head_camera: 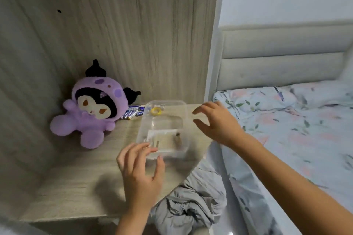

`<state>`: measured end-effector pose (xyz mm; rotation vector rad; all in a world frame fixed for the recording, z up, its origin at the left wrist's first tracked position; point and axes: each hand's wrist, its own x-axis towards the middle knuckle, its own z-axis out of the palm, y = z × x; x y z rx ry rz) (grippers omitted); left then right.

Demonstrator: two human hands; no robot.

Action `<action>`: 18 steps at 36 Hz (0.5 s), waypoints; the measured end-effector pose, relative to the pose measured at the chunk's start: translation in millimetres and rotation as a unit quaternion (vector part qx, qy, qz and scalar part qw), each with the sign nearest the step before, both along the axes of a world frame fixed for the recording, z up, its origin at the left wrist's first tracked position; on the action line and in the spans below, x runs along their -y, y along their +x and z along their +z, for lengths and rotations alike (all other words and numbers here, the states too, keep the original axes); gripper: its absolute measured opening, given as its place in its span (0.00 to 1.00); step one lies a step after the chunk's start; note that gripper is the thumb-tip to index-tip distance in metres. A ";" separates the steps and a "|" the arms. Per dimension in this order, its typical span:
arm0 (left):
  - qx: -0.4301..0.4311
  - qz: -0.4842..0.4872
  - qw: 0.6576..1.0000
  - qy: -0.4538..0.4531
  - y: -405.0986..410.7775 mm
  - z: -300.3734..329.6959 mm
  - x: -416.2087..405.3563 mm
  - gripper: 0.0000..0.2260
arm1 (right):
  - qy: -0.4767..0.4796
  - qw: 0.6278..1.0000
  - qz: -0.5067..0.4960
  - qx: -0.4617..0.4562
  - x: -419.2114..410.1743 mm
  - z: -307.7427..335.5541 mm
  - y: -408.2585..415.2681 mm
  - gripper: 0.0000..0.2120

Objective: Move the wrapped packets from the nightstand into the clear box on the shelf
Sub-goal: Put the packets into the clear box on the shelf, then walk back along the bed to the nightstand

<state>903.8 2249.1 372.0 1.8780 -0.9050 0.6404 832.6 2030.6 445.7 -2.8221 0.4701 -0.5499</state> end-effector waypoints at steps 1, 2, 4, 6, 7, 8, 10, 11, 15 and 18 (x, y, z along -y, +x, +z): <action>0.023 -0.032 0.999 0.023 -3.2 10.5 2.6 0.10 | -0.014 0.999 -0.044 -0.012 7.5 1.4 -20.5 0.14; 0.043 -0.066 0.996 0.047 -6.7 20.3 8.1 0.10 | -0.028 0.995 -0.089 -0.033 14.7 0.6 -43.2 0.15; 0.069 -0.139 0.982 0.103 -17.5 34.4 30.6 0.10 | -0.047 0.977 -0.181 -0.099 24.9 -3.1 -96.0 0.16; 0.090 -0.201 0.959 0.179 -38.7 43.6 60.3 0.13 | -0.029 0.952 -0.258 -0.160 28.1 -10.0 -155.1 0.17; 0.098 -0.231 0.942 0.223 -52.9 45.5 75.1 0.15 | -0.010 0.938 -0.293 -0.184 27.4 -13.8 -186.2 0.18; 0.105 -0.259 0.923 0.264 -68.7 45.9 88.1 0.16 | 0.007 0.924 -0.326 -0.201 25.2 -17.5 -217.2 0.19; 0.122 -0.315 0.886 0.319 -105.1 42.3 110.8 0.18 | 0.037 0.891 -0.393 -0.223 16.0 -23.0 -281.0 0.21; 0.132 -0.339 0.869 0.336 -124.4 40.3 120.4 0.19 | 0.050 0.874 -0.427 -0.226 9.6 -24.7 -311.6 0.22; 0.186 -0.429 0.785 0.406 -211.5 31.9 152.0 0.21 | 0.094 0.802 -0.543 -0.231 -26.9 -29.5 -428.7 0.24; 0.218 -0.498 0.711 0.445 -278.8 21.4 164.4 0.21 | 0.135 0.752 -0.605 -0.223 -66.4 -35.9 -508.5 0.23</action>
